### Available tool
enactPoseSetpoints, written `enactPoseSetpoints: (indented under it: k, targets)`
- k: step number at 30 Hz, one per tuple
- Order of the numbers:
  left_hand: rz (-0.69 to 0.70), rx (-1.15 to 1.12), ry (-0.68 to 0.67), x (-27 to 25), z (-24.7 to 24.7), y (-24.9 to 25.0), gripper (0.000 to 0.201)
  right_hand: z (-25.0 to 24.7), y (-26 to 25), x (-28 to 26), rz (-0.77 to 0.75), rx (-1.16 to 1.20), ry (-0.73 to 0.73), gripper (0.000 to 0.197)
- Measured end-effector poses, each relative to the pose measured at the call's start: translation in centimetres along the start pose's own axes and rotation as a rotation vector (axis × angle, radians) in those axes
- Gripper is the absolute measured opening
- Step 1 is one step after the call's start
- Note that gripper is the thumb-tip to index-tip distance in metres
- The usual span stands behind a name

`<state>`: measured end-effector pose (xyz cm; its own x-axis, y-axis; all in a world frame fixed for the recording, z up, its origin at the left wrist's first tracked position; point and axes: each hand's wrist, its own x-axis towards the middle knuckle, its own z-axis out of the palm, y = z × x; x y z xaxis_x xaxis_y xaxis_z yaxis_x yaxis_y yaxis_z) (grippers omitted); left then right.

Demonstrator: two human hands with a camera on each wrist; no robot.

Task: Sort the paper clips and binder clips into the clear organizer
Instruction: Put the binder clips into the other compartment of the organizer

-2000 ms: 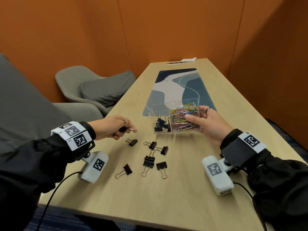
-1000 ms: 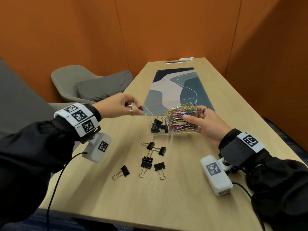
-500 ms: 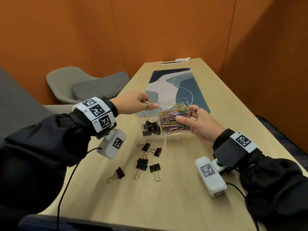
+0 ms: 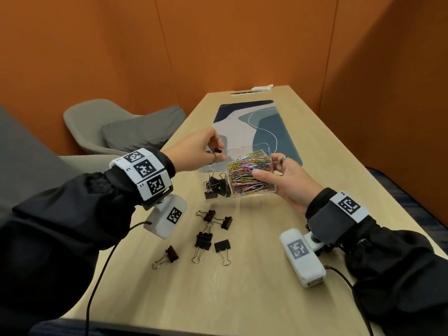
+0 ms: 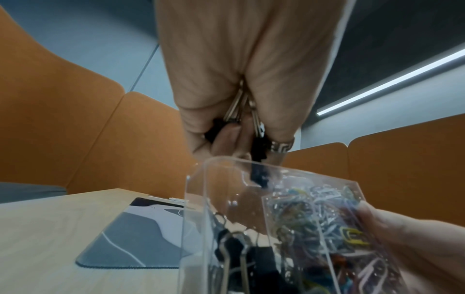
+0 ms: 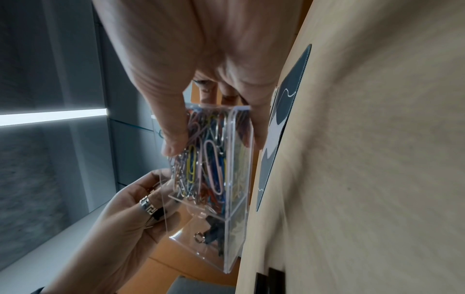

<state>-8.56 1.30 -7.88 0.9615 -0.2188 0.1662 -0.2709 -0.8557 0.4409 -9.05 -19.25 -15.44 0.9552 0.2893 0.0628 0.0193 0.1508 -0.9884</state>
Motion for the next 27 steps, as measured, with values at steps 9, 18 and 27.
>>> enactPoseSetpoints:
  k: [9, 18, 27]
  targets:
    - [0.124, -0.08, 0.052, -0.3, -0.7, 0.2, 0.023, 0.0, 0.1, 0.0, -0.003, 0.044, -0.009, 0.033]
    - [0.172, -0.052, 0.089, 0.3, 0.7, 0.5, 0.016, 0.1, -0.1, -0.1, -0.01, 0.107, -0.024, 0.031]
    - [0.107, -0.341, -0.038, 0.1, 1.2, 1.3, 0.035, 0.0, -0.1, -0.1, -0.012, 0.111, -0.016, 0.035]
